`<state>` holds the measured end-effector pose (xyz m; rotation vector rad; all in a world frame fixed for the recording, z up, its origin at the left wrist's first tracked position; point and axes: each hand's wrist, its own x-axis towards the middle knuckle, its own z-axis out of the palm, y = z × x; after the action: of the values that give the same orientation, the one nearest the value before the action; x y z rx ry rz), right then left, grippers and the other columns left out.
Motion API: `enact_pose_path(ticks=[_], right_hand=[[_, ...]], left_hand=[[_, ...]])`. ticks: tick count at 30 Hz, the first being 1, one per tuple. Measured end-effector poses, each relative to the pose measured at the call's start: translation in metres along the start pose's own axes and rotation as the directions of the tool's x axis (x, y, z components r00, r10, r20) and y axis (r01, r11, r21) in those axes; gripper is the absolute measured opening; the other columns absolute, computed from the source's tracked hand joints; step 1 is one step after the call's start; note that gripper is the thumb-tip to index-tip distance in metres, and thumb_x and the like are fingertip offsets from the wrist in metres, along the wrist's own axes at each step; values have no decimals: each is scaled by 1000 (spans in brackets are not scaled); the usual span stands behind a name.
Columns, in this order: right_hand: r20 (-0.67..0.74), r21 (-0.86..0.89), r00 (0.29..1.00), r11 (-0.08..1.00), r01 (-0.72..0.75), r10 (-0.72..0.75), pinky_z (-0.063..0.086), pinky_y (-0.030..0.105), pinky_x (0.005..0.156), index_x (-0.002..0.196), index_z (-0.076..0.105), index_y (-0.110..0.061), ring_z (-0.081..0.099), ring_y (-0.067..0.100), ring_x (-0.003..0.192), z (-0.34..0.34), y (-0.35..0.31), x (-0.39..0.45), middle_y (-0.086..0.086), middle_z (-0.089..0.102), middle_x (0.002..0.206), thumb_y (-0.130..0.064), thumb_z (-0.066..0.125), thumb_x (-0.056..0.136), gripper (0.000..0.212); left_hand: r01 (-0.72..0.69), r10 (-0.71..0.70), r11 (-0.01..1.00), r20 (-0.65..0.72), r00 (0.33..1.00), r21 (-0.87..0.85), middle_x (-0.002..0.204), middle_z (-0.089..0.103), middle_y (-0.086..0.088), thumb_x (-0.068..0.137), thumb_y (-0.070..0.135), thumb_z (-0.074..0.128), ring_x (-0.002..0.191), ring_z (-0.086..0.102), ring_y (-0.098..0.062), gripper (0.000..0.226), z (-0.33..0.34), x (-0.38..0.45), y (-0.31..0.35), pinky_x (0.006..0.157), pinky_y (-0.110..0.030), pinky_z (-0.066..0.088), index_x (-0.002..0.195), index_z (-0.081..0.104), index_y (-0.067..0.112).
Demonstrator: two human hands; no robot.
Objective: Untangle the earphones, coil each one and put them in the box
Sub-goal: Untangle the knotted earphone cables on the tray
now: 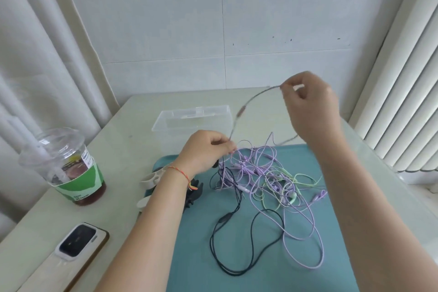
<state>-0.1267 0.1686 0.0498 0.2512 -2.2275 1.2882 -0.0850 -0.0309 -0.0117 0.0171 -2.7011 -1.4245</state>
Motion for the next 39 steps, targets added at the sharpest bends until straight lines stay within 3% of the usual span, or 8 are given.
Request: enact_pose_path(ticks=[4,6,11,14,20,26,33,39], right_hand=[[441,-434,886,898,72,142,44,27,63,94,68,-11,61,23,76,2,10,-3,4,68,89,-23,55,90,18],[535,-520,826,840,159,175,47,33,77,107,66,-4,60,30,97,6,9,-7,11,65,108,-28,58,90,30],[546,-196,824,934,297,-148,37,24,95,133,54,-21,52,15,119,11,-7,-16,-4,53,136,-7,51,91,44],[668,-85,721,943,323,-187,40,22,96,121,62,-27,55,9,114,16,-14,-25,-12,62,123,-2,49,89,43],[682,-201,728,940,276,-69,42,24,59,94,66,-22,58,13,70,14,-11,-22,-13,55,71,-20,52,94,14],[361,-30,927,992,122,-103,34,15,52,92,61,-17,45,8,56,21,-12,-19,1,58,72,-17,48,97,14],[113,-7,994,1000,6,-6,30,16,45,94,62,-11,42,7,48,18,-3,-10,-1,50,60,-15,48,95,15],[374,-184,920,982,-49,116,30,24,46,84,66,-14,42,12,45,13,3,-8,-6,50,55,-23,58,88,12]], left_hand=[[-86,31,957,-198,980,-278,91,76,11,89,28,68,93,68,-2,9,-1,-2,8,88,-18,49,87,77,26],[-107,44,951,-215,976,-292,86,76,7,90,23,67,88,70,-4,11,-3,-2,9,86,-18,50,87,77,21],[-89,91,969,1,996,-230,74,74,0,90,24,67,75,67,-8,11,1,-5,14,85,-22,50,89,76,18],[-113,130,964,55,990,-243,70,71,-3,90,26,66,75,64,-9,12,4,-6,15,87,-25,48,89,76,20],[-115,128,975,56,990,-188,74,69,3,86,22,72,71,60,-6,6,0,-4,11,71,-16,47,85,76,18],[-141,142,990,-73,987,10,81,71,11,84,13,72,73,61,-2,18,4,2,2,74,-14,48,81,71,31],[-93,82,992,-119,990,-90,83,74,6,75,23,83,80,69,-11,11,-2,3,-3,81,-24,54,81,73,23],[-107,78,962,-122,989,-249,58,59,6,84,22,75,53,51,-8,13,-7,-1,6,55,-18,42,76,66,16]])
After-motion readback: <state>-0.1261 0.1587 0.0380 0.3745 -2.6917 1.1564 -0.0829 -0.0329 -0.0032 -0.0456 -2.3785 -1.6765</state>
